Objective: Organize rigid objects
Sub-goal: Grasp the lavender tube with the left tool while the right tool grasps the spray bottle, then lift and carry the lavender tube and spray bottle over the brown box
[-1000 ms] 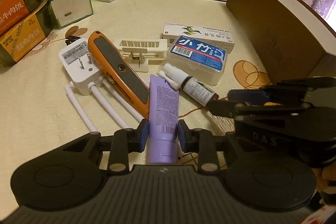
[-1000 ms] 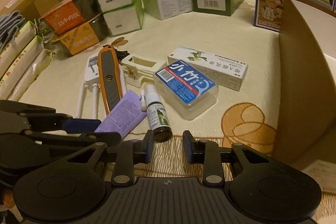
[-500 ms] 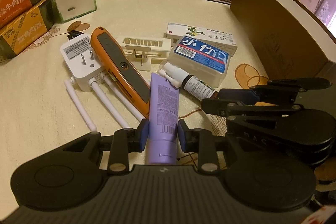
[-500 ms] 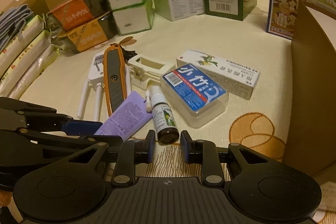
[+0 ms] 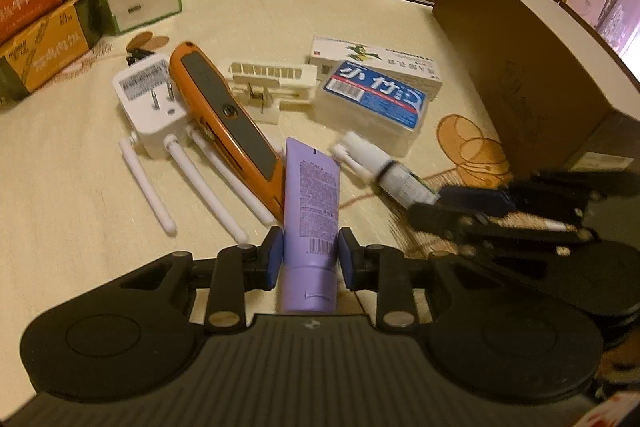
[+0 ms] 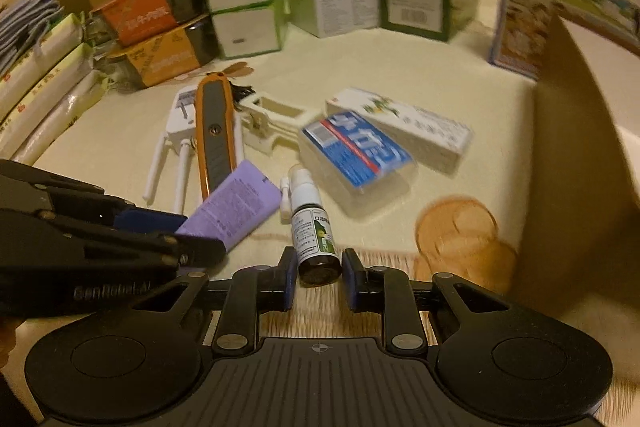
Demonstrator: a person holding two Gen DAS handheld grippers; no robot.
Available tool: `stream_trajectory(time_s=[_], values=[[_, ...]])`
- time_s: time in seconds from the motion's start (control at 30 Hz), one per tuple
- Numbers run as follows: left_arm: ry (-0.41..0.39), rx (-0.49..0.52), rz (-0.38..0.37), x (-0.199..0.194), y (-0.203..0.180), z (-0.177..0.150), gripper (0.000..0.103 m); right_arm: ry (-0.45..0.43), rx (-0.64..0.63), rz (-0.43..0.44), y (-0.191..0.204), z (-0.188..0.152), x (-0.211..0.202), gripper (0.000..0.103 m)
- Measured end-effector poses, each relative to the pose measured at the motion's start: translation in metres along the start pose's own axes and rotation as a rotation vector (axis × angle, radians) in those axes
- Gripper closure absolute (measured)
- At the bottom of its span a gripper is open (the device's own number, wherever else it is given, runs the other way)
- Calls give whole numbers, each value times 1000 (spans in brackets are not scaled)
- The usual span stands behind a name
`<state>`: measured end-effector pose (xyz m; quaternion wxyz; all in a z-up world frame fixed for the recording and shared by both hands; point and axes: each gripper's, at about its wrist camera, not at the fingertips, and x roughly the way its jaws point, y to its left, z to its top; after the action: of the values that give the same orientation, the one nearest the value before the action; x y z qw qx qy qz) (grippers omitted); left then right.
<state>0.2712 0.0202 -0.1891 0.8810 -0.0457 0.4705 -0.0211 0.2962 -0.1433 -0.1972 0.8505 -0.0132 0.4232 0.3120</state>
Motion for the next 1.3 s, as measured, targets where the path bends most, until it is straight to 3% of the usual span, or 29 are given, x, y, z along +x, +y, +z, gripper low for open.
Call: stream_trajectory(time_s=[0.3,0.73,0.93,1.3], values=[[48,-13,-24,-15,-8,-19,78,76,61,15,-7,-22,-30,82],[88,106,7,6,-15,-7,74,96,-67,4,1,-4,-2,81],[86,97,9,7,-15,-7,74,101,-94,-17,7,-6,3,83],[69,46,14,-10,-15,-8,75,87,43,-8,-6,-9,-22,83]])
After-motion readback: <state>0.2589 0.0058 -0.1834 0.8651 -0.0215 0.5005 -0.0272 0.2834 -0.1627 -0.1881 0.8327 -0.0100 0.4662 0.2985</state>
